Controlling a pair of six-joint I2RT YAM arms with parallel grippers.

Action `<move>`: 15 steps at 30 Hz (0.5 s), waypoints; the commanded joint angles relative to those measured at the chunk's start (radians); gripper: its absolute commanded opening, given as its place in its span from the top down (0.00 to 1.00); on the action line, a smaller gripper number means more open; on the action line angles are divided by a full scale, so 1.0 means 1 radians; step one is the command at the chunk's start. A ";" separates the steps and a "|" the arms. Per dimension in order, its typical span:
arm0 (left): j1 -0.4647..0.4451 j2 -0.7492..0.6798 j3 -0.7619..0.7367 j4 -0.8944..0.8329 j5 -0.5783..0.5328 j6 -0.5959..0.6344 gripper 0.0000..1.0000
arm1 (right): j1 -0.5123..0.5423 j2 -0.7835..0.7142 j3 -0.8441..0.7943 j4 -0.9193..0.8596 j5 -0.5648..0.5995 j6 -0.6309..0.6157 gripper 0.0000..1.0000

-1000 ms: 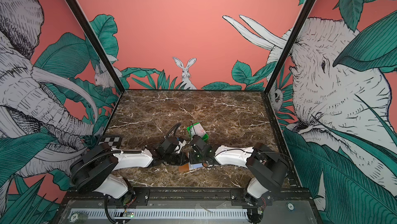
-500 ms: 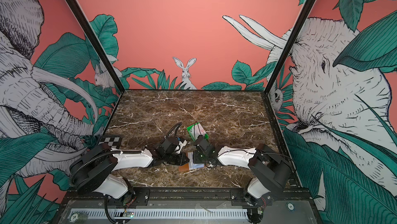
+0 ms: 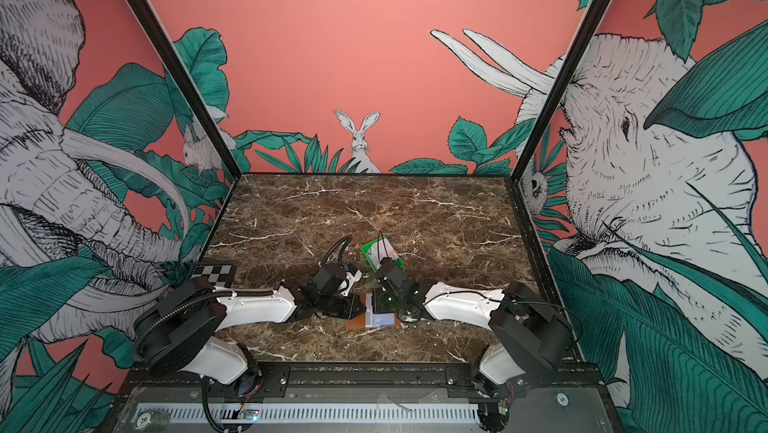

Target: Put the credit cards into the card holder

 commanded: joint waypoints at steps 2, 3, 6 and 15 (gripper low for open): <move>-0.002 -0.029 -0.002 -0.016 -0.013 -0.003 0.90 | -0.006 0.047 0.025 -0.052 0.032 0.004 0.87; -0.002 -0.027 -0.002 -0.015 -0.013 -0.003 0.90 | -0.006 0.056 0.029 -0.066 0.034 0.005 0.87; -0.002 -0.021 -0.007 -0.009 -0.013 -0.008 0.91 | -0.006 0.066 0.013 -0.083 0.047 0.017 0.87; -0.002 -0.016 -0.011 -0.003 -0.012 -0.019 0.91 | -0.009 0.003 -0.017 -0.056 0.026 -0.020 0.88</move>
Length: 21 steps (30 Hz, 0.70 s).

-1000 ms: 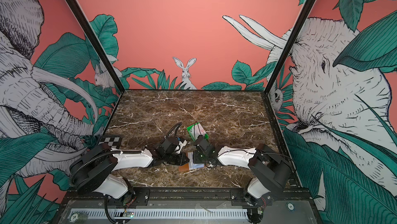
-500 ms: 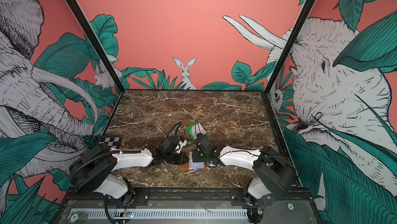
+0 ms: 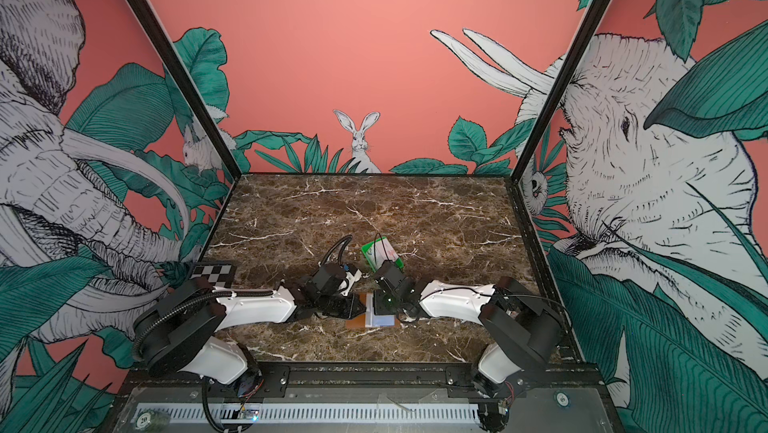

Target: Put the credit cards into the card holder

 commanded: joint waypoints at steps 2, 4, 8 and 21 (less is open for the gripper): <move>-0.002 -0.013 -0.013 0.002 -0.010 -0.020 0.91 | -0.004 -0.059 -0.007 -0.019 -0.003 -0.038 0.88; -0.002 -0.009 -0.015 0.011 -0.010 -0.027 0.91 | -0.004 -0.066 0.002 -0.031 -0.006 -0.049 0.88; -0.002 -0.010 -0.018 0.014 -0.013 -0.034 0.91 | -0.005 -0.055 0.004 -0.039 -0.018 -0.044 0.88; -0.003 -0.010 -0.038 0.043 -0.024 -0.056 0.92 | -0.005 -0.019 -0.004 -0.109 0.044 -0.009 0.89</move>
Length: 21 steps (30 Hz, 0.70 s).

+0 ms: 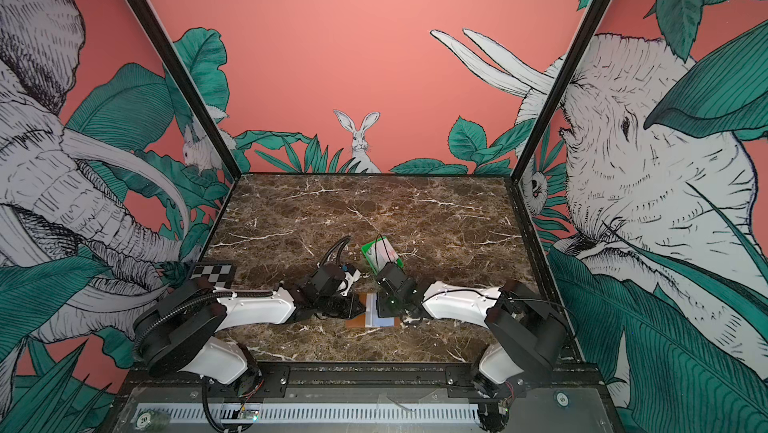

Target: Put the credit cards into the card holder

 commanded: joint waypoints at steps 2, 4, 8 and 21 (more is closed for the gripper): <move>-0.003 -0.015 -0.023 0.006 -0.021 -0.013 0.92 | -0.004 -0.014 0.004 -0.050 0.034 -0.003 0.89; -0.004 -0.017 -0.025 0.006 -0.022 -0.013 0.92 | -0.004 -0.038 0.001 -0.026 0.015 -0.017 0.89; -0.003 -0.011 -0.025 0.012 -0.020 -0.015 0.92 | -0.004 -0.071 -0.027 0.037 -0.027 -0.028 0.89; -0.004 -0.014 -0.037 0.051 -0.020 -0.019 0.92 | -0.004 -0.033 -0.042 -0.031 0.035 0.003 0.88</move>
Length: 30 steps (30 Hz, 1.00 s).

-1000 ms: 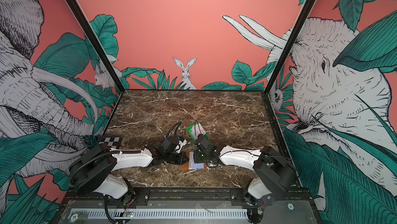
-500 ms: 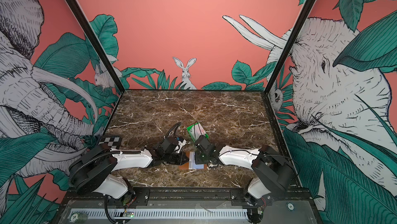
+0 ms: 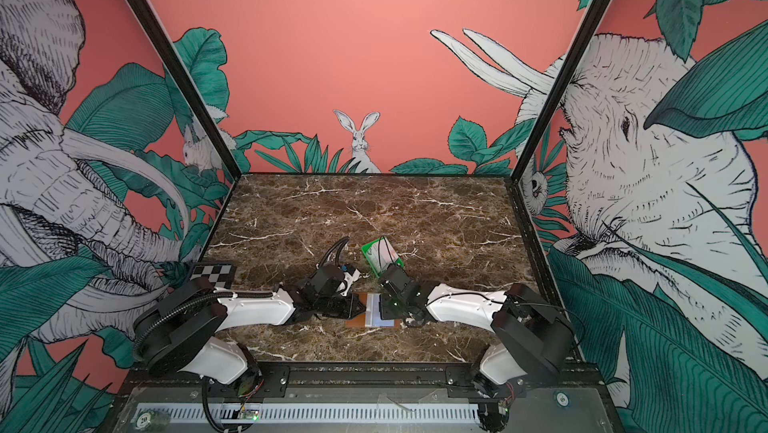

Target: Put the credit cards into the card holder

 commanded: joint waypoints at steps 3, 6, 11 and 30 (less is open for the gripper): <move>-0.004 -0.018 -0.025 0.017 -0.012 -0.007 0.91 | -0.004 -0.027 -0.014 0.005 0.010 -0.013 0.88; -0.004 -0.020 -0.025 0.014 -0.019 -0.008 0.91 | -0.004 -0.061 -0.016 0.011 0.007 -0.027 0.88; -0.004 -0.009 -0.023 0.020 -0.018 -0.011 0.90 | -0.004 -0.067 -0.020 -0.006 0.018 -0.018 0.87; -0.004 -0.021 -0.027 0.006 -0.030 -0.008 0.90 | -0.004 -0.070 -0.033 0.031 -0.011 -0.017 0.87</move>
